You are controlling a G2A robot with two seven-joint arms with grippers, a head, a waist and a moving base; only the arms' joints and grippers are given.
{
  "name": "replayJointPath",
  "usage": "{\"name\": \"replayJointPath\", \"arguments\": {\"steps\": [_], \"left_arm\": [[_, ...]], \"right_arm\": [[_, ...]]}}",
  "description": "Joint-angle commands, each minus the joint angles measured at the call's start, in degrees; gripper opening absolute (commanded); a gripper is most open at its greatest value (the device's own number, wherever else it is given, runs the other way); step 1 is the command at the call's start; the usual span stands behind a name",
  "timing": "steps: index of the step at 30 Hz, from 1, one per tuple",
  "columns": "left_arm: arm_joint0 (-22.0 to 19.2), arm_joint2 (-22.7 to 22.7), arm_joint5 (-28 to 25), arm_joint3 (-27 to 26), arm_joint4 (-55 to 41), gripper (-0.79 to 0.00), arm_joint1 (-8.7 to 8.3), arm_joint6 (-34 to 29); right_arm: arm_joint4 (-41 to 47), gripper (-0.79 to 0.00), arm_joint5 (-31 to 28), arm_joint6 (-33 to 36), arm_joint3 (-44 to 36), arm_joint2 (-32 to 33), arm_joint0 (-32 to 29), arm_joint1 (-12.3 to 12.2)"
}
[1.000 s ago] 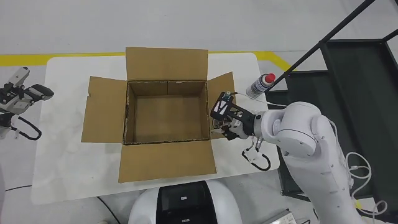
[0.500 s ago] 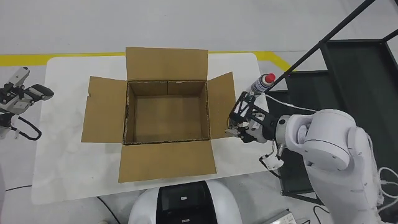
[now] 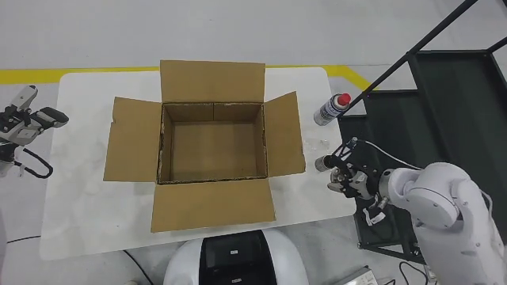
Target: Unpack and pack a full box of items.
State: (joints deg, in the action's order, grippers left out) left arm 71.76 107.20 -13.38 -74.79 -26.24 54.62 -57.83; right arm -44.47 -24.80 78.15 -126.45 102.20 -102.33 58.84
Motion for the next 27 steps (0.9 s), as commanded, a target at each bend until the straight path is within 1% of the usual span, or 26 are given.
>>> {"name": "replayJointPath", "arguments": {"steps": [1,4,7,13,22,25,27], "left_arm": [[0.0,0.0,0.0,0.0,0.0,0.0,0.0,0.0],[0.0,0.0,0.0,0.0,0.0,0.0,0.0,0.0],[0.0,0.0,0.0,0.0,0.0,0.0,0.0,0.0],[0.0,0.0,0.0,0.0,0.0,0.0,0.0,0.0],[0.0,0.0,0.0,0.0,0.0,0.0,0.0,0.0],[0.0,0.0,0.0,0.0,0.0,0.0,0.0,0.0],[0.0,0.0,0.0,0.0,0.0,0.0,0.0,0.0]], "right_arm": [[-3.36,-0.785,0.03,-1.24,1.77,-1.07,-1.15,-0.07],[-7.11,-0.785,0.28,-3.6,4.18,-2.73,-2.69,-0.12],[-7.75,-0.785,0.62,-7.1,7.6,-4.34,-3.61,-0.06],[-14.81,-0.785,3.6,-14.31,13.54,-8.51,-3.14,0.12],[-19.46,-0.785,7.78,-22.3,22.09,-16.17,0.82,0.81],[-19.37,-0.785,9.01,-25.22,25.13,-17.75,2.38,1.09],[-20.06,-0.785,9.23,-25.96,26.85,-18.59,3.42,1.17]]}}
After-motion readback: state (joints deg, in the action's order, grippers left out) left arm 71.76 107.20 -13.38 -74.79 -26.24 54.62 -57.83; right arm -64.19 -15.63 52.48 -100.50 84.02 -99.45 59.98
